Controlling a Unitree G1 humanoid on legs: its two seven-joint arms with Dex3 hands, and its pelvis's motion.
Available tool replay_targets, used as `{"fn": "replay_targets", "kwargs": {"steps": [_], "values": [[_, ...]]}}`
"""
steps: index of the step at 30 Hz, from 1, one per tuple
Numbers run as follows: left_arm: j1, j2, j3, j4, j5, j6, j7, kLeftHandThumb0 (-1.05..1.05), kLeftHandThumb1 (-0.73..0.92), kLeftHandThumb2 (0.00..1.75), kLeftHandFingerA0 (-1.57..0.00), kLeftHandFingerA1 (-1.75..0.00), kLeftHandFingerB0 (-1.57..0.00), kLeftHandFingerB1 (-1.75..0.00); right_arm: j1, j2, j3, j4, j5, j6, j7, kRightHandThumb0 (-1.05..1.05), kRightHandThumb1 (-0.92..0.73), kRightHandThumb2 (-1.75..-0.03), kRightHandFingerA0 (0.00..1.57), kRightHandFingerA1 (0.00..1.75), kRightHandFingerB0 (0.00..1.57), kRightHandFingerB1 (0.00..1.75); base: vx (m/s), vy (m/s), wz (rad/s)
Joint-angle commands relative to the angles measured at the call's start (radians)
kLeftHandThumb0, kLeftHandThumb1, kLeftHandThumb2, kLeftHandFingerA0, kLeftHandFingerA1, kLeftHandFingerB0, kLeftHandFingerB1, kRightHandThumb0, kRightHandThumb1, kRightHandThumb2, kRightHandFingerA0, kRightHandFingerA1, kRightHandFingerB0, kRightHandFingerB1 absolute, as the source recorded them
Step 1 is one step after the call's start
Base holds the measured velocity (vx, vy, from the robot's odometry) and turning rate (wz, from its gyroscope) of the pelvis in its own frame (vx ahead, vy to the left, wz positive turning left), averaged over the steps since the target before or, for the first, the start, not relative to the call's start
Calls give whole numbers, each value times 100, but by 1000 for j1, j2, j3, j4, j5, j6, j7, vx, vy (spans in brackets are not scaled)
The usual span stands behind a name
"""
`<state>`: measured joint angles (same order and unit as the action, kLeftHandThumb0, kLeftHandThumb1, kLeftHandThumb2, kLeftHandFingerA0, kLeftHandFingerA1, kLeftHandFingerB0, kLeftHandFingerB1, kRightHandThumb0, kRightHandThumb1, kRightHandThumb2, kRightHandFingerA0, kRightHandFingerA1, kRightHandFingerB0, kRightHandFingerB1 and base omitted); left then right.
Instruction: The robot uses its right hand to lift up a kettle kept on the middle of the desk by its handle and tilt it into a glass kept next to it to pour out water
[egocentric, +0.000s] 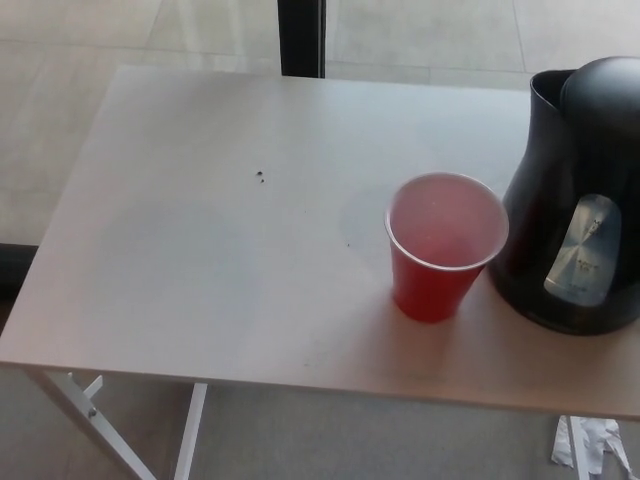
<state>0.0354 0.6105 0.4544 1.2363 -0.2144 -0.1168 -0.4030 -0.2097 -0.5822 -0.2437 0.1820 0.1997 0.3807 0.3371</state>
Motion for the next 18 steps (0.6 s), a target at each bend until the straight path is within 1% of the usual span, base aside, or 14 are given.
{"fn": "replay_targets", "kwargs": {"steps": [1, 3, 4, 6, 7, 8, 9, 10, 11, 14, 15, 16, 17, 18], "values": [[-4, 8, -10, 3, 6, -25, 4, -76, 82, 64, -46, -58, -30, -53, 11, -11, 25, -40, -31, 36, 3, -50, -53, -57, 19, 42, 17, 29, 0, 0, 0], [-4, 9, -11, 4, 5, -25, 4, -76, 82, 64, -46, -58, -30, -53, 11, -10, 25, -42, -31, 38, 2, -50, -53, -57, 19, 42, 17, 29, 0, 0, 0], [-3, 10, -17, 5, 10, -27, 8, -75, 65, 105, -43, -64, -29, -59, -2, 46, -17, -53, -32, 17, -94, -40, -62, -61, 66, 64, 30, 36, 0, 0, 0], [-4, 10, -11, 9, 1, -23, 3, -78, 67, 107, -44, -65, -27, -59, -4, 62, -26, -59, -55, -14, -128, -39, -64, -59, 75, 67, 31, 37, 0, 0, 0], [-4, 10, -12, 9, 3, -24, 6, -81, 69, 107, -44, -65, -29, -60, -7, 77, -39, -65, -59, -18, -152, -38, -67, -60, 84, 75, 34, 38, 0, 0, 0], [-3, 9, -8, 7, -2, -21, 3, -82, 86, 66, -45, -59, -29, -55, -28, 122, -81, -62, -36, -25, -205, -27, -78, -63, 96, 114, 44, 42, 0, 0, 0], [-3, 8, -8, 7, -3, -20, 3, -82, 86, 66, -45, -59, -29, -55, -30, 129, -86, -63, -35, -26, -211, -27, -78, -63, 96, 114, 44, 42, 0, 0, 0], [-4, 7, -5, 8, -6, -18, 2, -78, 67, 107, -42, -64, -29, -60, -42, 148, -109, -62, -21, -22, -224, -20, -83, -66, 92, 159, 48, 46, 0, 0, 0], [-7, 5, -2, 11, -8, -16, 8, -80, 69, 108, -43, -64, -29, -59, -64, 182, -149, -57, 10, -27, -250, -19, -84, -67, 92, 172, 51, 49, 0, 0, 0], [-9, 5, 1, 13, -11, -10, 8, -81, 69, 108, -43, -64, -29, -59, -73, 197, -166, -55, -11, -43, -258, -19, -86, -65, 92, 175, 56, 50, 0, 0, 0], [-13, 3, 4, 18, -13, -6, 15, -83, 87, 66, -49, -58, -32, -53, -76, 197, -172, -43, -19, -67, -259, -18, -87, -65, 89, 175, 61, 53, 0, 0, 0], [-11, 3, 4, 15, -11, -11, 14, -85, 88, 66, -49, -60, -32, -54, -78, 198, -176, -49, -27, -65, -268, -16, -87, -66, 88, 175, 67, 57, 0, 0, 0], [-7, 4, -4, 9, -3, -15, 19, -87, 74, 112, -45, -64, -29, -59, -86, 199, -190, -42, -24, -78, -268, -5, -78, -88, 88, 175, 81, 76, 0, 0, 0], [-6, 4, -6, 8, 0, -18, 19, -83, 72, 112, -44, -64, -26, -58, -93, 199, -200, -33, -18, -87, -264, -2, -74, -95, 89, 175, 86, 96, 0, 0, 0]]}}
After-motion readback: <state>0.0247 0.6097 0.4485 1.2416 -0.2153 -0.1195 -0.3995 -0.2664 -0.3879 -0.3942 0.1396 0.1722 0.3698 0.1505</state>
